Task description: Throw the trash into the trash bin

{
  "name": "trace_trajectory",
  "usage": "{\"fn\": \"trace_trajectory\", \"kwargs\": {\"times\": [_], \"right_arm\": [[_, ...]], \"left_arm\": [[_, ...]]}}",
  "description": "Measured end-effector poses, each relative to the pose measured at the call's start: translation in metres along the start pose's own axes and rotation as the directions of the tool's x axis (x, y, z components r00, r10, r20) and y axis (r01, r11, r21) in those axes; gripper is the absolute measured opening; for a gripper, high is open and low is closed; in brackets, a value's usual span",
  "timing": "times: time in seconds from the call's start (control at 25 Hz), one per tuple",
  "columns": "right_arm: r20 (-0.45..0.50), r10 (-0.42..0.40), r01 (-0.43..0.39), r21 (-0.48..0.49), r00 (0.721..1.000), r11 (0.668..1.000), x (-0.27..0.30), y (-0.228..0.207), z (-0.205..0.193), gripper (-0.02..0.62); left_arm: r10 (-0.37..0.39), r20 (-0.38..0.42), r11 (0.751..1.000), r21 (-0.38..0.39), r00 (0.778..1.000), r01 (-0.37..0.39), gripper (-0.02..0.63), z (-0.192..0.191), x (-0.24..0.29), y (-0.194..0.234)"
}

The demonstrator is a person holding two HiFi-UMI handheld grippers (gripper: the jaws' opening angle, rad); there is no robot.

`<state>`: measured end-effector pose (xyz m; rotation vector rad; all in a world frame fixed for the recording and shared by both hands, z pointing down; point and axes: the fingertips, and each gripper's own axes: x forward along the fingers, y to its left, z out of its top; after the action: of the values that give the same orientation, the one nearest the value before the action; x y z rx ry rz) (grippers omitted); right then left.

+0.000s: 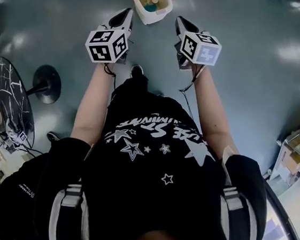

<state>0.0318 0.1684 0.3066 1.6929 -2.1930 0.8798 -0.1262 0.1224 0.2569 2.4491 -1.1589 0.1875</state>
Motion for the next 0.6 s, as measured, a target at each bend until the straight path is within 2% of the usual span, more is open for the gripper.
{"fn": "trace_trajectory", "kwargs": {"times": [0.6], "right_arm": [[0.061, 0.087, -0.081, -0.094, 0.994, 0.992, -0.118, 0.017, -0.052, 0.006]], "left_arm": [[-0.009, 0.046, 1.0, 0.028, 0.999, 0.008, 0.009, -0.037, -0.082, -0.114]]}}
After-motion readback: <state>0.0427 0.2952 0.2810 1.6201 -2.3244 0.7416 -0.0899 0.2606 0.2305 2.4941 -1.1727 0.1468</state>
